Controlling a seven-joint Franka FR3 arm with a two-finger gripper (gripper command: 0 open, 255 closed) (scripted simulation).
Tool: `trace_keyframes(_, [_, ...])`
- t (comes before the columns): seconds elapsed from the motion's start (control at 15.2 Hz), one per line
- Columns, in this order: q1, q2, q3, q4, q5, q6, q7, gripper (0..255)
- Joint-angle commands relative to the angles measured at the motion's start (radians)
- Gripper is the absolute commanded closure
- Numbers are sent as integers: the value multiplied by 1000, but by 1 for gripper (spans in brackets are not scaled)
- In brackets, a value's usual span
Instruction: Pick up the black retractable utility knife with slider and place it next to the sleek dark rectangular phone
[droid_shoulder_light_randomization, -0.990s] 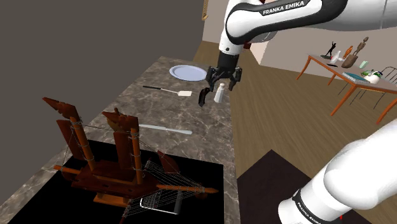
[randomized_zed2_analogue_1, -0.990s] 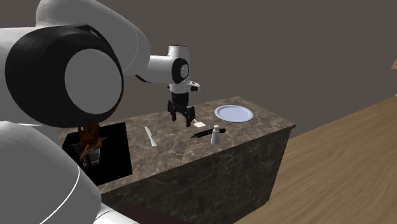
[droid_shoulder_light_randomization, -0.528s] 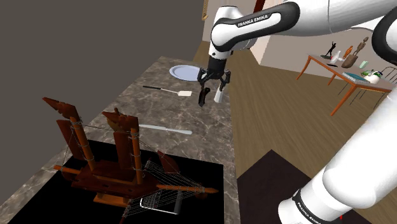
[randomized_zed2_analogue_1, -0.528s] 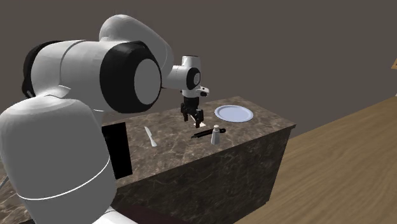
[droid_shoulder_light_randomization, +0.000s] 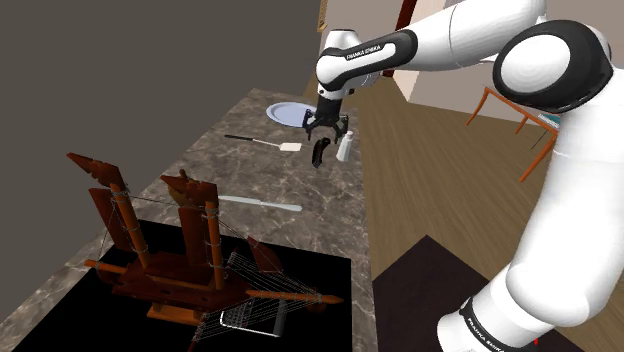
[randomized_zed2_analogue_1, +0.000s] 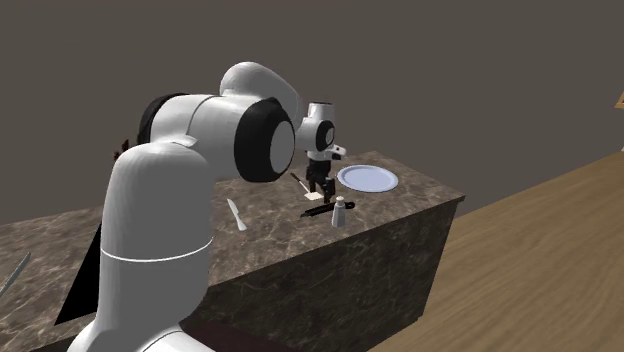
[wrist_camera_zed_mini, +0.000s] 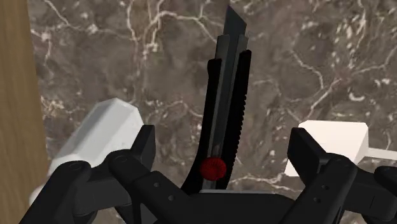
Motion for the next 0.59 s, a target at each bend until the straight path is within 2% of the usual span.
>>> trace_keyframes(0.0, [-2,75,-13,77,-3,3,35,0])
trace_keyframes(0.07, [-3,107,-19,113,-3,1,47,0])
trace_keyframes(0.53, [-3,145,-20,74,-5,77,49,0])
